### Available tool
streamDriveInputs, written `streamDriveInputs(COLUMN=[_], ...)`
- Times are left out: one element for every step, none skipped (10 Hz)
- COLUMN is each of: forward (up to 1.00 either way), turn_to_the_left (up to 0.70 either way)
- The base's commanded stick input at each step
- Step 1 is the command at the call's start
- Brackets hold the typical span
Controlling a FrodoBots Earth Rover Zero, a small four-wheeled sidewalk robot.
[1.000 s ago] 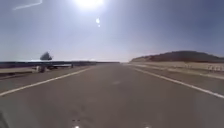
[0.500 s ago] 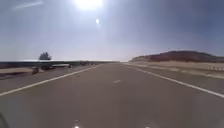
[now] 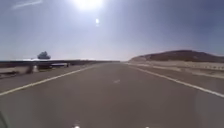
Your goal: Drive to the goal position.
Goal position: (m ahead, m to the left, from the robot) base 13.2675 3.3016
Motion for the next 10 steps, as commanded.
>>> streamDriveInputs(forward=[1.00, 1.00, 1.00, 1.00, 1.00, 1.00, 1.00, 1.00, 1.00, 1.00], turn_to_the_left=[0.00, 0.00, 0.00, 0.00, 0.00, 0.00, 0.00, 0.00, 0.00, 0.00])
